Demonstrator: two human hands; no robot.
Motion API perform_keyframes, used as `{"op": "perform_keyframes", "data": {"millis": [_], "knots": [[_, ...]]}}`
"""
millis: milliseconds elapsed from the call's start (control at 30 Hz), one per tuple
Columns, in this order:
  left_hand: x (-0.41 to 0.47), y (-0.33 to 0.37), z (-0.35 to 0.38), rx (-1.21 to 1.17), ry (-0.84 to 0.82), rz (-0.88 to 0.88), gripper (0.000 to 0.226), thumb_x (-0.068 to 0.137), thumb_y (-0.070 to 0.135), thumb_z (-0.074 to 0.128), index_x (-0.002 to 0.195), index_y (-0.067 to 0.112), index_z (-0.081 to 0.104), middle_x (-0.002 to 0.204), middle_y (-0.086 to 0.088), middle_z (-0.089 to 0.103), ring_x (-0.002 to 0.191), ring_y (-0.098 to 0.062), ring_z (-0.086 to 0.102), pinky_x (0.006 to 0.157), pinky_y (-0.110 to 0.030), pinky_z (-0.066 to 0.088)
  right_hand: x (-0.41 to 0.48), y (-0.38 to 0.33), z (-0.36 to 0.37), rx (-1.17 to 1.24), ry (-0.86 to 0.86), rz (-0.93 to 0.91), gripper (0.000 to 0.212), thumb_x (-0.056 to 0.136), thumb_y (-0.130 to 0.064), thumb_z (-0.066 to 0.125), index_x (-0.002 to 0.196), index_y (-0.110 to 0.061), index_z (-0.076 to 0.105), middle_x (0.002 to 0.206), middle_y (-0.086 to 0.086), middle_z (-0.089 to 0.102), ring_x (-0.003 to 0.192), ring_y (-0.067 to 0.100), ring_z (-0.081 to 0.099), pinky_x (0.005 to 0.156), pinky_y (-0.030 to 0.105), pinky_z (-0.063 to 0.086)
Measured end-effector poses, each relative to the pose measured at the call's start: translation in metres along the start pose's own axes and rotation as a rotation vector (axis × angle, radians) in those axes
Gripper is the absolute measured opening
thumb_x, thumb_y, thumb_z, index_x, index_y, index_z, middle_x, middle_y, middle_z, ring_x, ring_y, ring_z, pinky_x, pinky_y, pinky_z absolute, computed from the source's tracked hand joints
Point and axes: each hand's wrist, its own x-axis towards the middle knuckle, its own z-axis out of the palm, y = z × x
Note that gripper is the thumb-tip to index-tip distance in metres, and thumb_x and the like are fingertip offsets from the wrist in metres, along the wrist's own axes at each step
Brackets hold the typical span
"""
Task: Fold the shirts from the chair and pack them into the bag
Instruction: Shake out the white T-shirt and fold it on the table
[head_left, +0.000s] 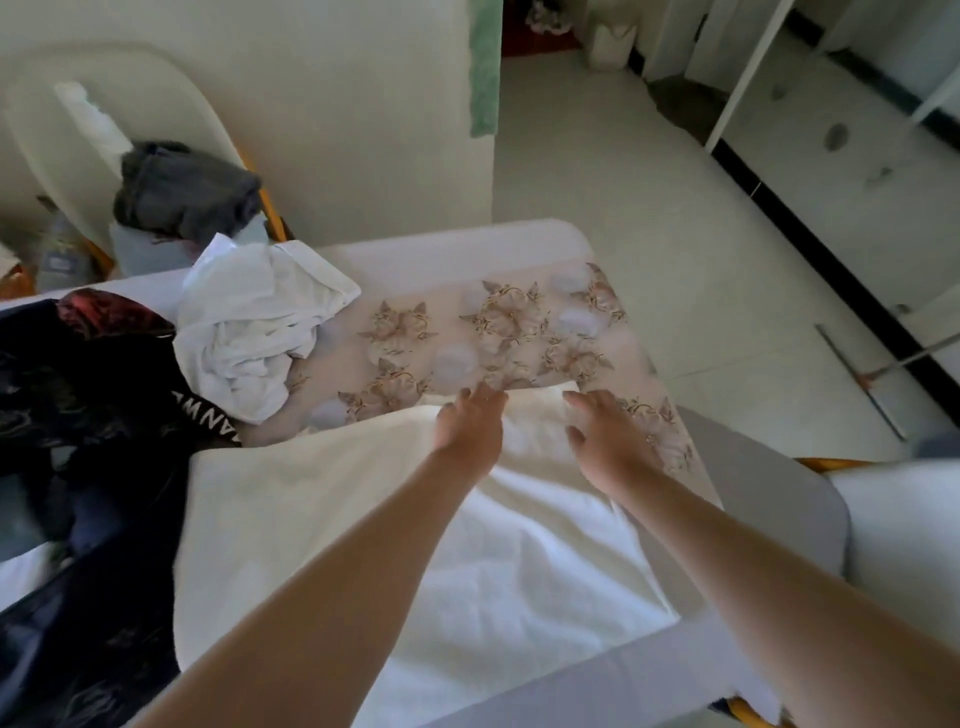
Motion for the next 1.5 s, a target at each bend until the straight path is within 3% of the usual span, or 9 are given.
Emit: {"op": "perform_keyframes", "data": {"millis": [267, 433, 567, 733, 867, 1067, 1267, 1400, 1500], "knots": [[0.023, -0.02, 0.002, 0.061, -0.003, -0.025, 0.021, 0.098, 0.02, 0.045, 0.105, 0.022, 0.065, 0.106, -0.002, 0.061, 0.096, -0.028, 0.063, 0.071, -0.034, 0.046, 0.073, 0.002, -0.018, -0.275, -0.009, -0.188, 0.03, 0.094, -0.037, 0.056, 0.117, -0.02, 0.064, 0.132, 0.008, 0.051, 0.117, 0.029, 0.052, 0.097, 0.043, 0.04], [0.029, -0.017, 0.008, -0.189, 0.356, -0.05, 0.017, 0.1, 0.021, 0.046, 0.102, 0.011, 0.06, 0.099, -0.008, 0.058, 0.08, -0.032, 0.059, 0.056, -0.038, 0.045, 0.079, 0.008, -0.026, -0.272, 0.265, -0.125, 0.022, 0.084, -0.025, 0.071, 0.103, -0.015, 0.069, 0.112, 0.01, 0.062, 0.097, 0.034, 0.06, 0.082, 0.042, 0.041], [0.008, 0.002, 0.039, -0.05, 0.24, 0.362, 0.034, 0.093, 0.033, 0.042, 0.118, 0.021, 0.062, 0.129, -0.007, 0.058, 0.118, -0.033, 0.055, 0.095, -0.045, 0.044, 0.043, 0.006, -0.008, -0.195, 0.37, -0.098, 0.043, 0.08, -0.015, 0.066, 0.123, -0.015, 0.058, 0.135, 0.013, 0.051, 0.117, 0.034, 0.051, 0.091, 0.045, 0.041], [-0.003, 0.021, 0.064, 0.116, -0.148, 0.228, 0.064, 0.102, 0.052, 0.022, 0.157, 0.032, -0.006, 0.163, -0.002, -0.021, 0.148, -0.027, -0.023, 0.119, -0.055, -0.011, -0.039, 0.014, 0.046, -0.2, 0.131, -0.243, 0.058, 0.095, -0.038, 0.037, 0.147, -0.013, 0.042, 0.159, 0.011, 0.032, 0.145, 0.03, 0.031, 0.115, 0.048, 0.026], [0.005, 0.048, 0.047, 0.216, -0.07, 0.242, 0.065, 0.104, 0.03, 0.034, 0.157, 0.021, -0.001, 0.165, -0.006, -0.011, 0.151, -0.027, -0.012, 0.121, -0.05, -0.007, -0.069, 0.047, 0.056, -0.225, 0.094, -0.129, 0.067, 0.098, -0.046, 0.032, 0.155, -0.01, 0.029, 0.161, 0.012, 0.029, 0.148, 0.029, 0.029, 0.118, 0.049, 0.023], [0.026, 0.086, 0.031, 0.529, -0.09, 0.836, 0.081, 0.09, 0.003, 0.056, 0.157, 0.023, 0.014, 0.165, -0.007, 0.008, 0.151, -0.025, 0.011, 0.121, -0.043, 0.016, -0.09, 0.059, 0.041, -0.217, 0.034, -0.005, 0.081, 0.092, -0.06, 0.029, 0.154, -0.009, 0.028, 0.162, 0.013, 0.022, 0.152, 0.029, 0.015, 0.121, 0.048, 0.018], [0.021, 0.078, 0.011, 0.638, -0.038, 0.818, 0.037, 0.09, 0.004, 0.051, 0.124, 0.019, 0.058, 0.118, -0.004, 0.059, 0.115, -0.025, 0.051, 0.099, -0.036, 0.034, -0.104, 0.054, 0.033, -0.102, 0.016, -0.046, 0.056, 0.086, -0.052, 0.047, 0.125, -0.013, 0.061, 0.157, 0.017, 0.031, 0.149, 0.031, 0.022, 0.119, 0.044, 0.02], [-0.002, 0.049, -0.015, 0.593, 0.117, 0.821, 0.032, 0.074, 0.005, 0.063, 0.096, 0.025, 0.07, 0.094, 0.003, 0.061, 0.097, -0.022, 0.056, 0.085, -0.034, 0.043, -0.11, 0.025, 0.003, 0.072, -0.069, -0.028, 0.023, 0.08, -0.034, 0.064, 0.084, -0.018, 0.048, 0.088, -0.006, 0.052, 0.089, 0.021, 0.053, 0.07, 0.031, 0.039], [-0.026, 0.016, -0.029, 0.46, 0.329, 0.769, 0.033, 0.059, -0.002, 0.067, 0.082, 0.022, 0.071, 0.089, 0.002, 0.063, 0.097, -0.024, 0.059, 0.08, -0.035, 0.047, -0.113, -0.006, -0.018, 0.035, -0.213, 0.001, 0.025, 0.085, -0.037, 0.061, 0.095, -0.022, 0.043, 0.086, -0.003, 0.053, 0.082, 0.021, 0.053, 0.063, 0.03, 0.037]]}}
